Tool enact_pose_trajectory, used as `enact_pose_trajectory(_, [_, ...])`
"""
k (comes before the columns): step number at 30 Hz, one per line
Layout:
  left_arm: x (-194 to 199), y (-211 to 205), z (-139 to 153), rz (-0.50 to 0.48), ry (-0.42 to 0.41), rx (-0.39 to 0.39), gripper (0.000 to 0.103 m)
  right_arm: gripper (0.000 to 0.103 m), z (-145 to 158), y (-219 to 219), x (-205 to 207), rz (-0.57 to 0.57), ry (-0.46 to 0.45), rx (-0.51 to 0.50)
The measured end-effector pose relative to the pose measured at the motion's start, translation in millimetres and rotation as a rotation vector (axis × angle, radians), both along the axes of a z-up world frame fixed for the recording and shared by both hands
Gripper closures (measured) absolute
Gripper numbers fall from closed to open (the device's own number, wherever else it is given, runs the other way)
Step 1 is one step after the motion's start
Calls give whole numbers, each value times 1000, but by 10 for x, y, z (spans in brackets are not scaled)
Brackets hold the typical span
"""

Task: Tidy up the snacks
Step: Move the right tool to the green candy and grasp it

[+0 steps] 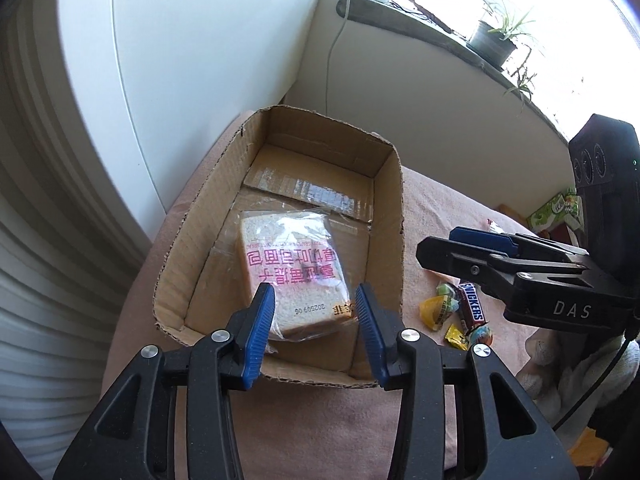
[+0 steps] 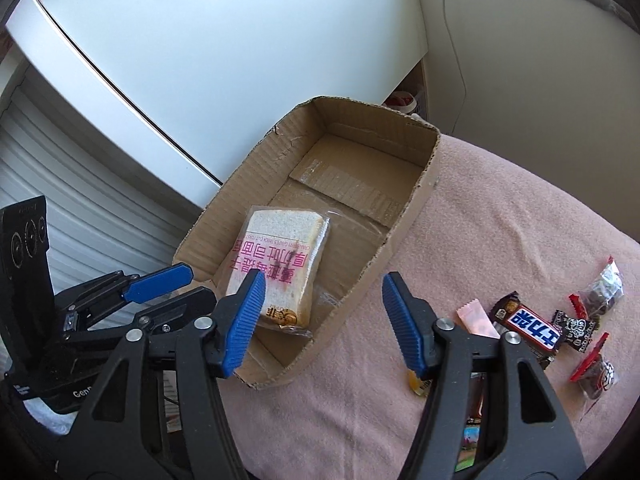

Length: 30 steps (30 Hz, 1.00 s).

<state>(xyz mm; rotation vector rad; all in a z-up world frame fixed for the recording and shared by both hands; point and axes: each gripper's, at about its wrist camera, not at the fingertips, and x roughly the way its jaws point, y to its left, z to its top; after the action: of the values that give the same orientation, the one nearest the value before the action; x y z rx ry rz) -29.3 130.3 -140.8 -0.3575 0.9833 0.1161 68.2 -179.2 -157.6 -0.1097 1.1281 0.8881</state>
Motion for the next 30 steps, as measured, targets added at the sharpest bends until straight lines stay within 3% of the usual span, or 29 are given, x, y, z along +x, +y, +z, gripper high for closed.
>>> enact_pose_trajectory(2, [7,-70,40,-9,-11,12,62,24,55,-175,-11,-21,-34,-1])
enact_pose_trajectory(7, [60,-247,101,-31,-9,1,62,24,148,-631,40,-116,-116,-63])
enact_pose_trajectory(11, [113,-436,143,-46,-16,2,62,24,130,-1050,137,-211,-84,-79])
enact_pose_trajectory(19, [232,-929,97,-198,4,1,62,24,-70,-1724,72,-332,-72,-168])
enact_pose_trajectory(25, [276,-1148,-61,-257,46,-31,62,24,-171,-1973,-100,-342,-62,-180])
enact_pose_trajectory(30, [294,-1281,-197,-303,87,-51,62,24,-297,-1989,-352,-257,-28,-200])
